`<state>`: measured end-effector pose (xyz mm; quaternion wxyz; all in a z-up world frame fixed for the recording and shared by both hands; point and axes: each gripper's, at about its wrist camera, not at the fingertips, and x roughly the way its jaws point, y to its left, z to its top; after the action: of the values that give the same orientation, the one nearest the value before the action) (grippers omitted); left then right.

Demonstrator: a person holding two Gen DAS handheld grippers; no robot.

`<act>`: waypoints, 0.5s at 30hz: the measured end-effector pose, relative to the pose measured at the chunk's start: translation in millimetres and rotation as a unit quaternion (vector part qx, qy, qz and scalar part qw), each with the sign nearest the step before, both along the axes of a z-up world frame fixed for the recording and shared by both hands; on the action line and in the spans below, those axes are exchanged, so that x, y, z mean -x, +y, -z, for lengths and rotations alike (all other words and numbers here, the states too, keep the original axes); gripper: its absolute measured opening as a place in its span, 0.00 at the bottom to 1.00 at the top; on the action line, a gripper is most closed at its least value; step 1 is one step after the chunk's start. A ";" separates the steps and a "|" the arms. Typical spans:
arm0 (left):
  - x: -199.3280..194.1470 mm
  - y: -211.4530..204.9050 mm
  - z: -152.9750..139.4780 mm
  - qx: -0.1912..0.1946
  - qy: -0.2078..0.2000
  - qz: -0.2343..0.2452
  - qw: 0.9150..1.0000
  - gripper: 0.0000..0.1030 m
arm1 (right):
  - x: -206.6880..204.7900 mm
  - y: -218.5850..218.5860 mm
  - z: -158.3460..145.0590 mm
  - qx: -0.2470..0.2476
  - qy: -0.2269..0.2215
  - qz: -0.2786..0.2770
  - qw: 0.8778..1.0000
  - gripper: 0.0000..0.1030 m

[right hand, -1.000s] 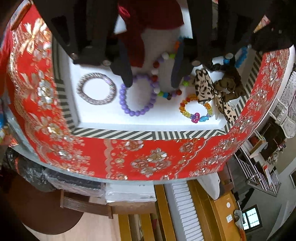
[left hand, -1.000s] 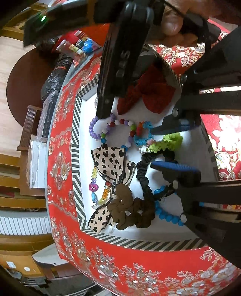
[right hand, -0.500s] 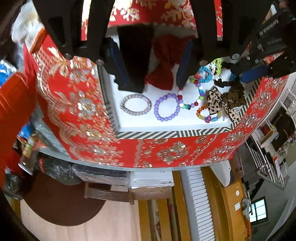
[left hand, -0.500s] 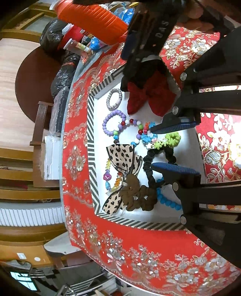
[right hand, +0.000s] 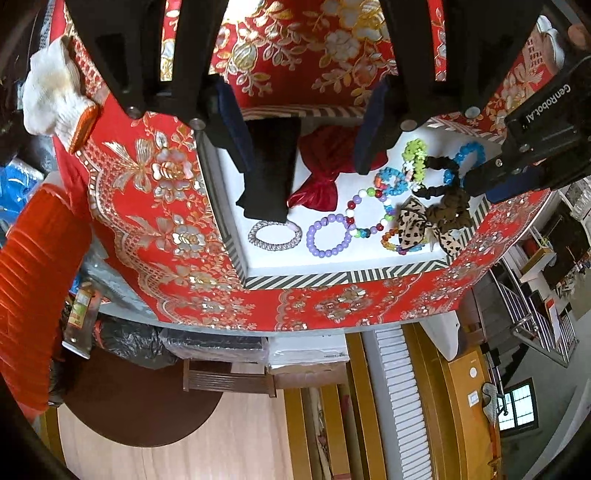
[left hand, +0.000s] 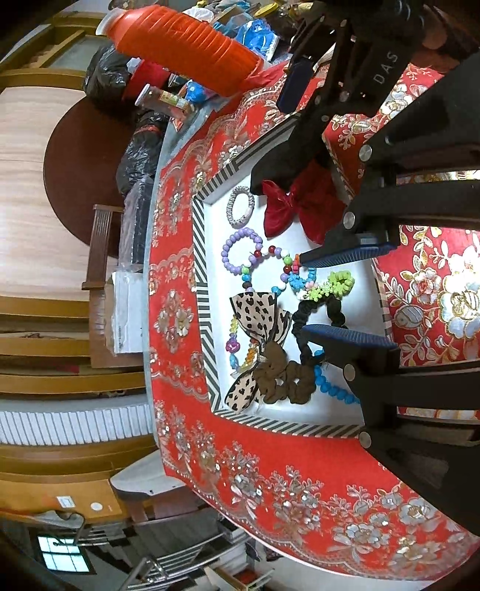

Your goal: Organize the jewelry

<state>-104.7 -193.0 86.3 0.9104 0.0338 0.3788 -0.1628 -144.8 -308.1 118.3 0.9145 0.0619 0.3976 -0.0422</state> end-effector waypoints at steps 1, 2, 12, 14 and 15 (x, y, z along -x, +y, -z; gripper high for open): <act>1.6 0.5 -1.3 -0.001 -0.003 -0.001 1.000 0.30 | 3.0 0.6 -1.8 -0.002 -0.003 0.000 1.000 0.60; 3.2 0.9 -2.9 -0.002 -0.007 -0.002 1.000 0.30 | 4.9 1.2 -3.3 -0.003 -0.005 0.000 1.000 0.60; 18.5 3.2 -16.6 -0.020 -0.040 -0.010 0.999 0.30 | 17.4 7.1 -9.7 -0.004 -0.015 -0.001 1.000 0.63; 20.7 4.3 -17.9 -0.020 -0.043 -0.012 0.999 0.30 | 19.1 8.7 -11.1 -0.003 -0.017 -0.002 1.000 0.63; 21.3 5.0 -18.0 -0.019 -0.042 -0.014 0.999 0.30 | 19.5 9.2 -11.7 -0.002 -0.018 -0.002 1.000 0.63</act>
<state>-126.0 -188.0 104.3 0.9271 0.0531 0.3433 -0.1409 -164.4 -298.9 130.0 0.9213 0.0633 0.3817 -0.0389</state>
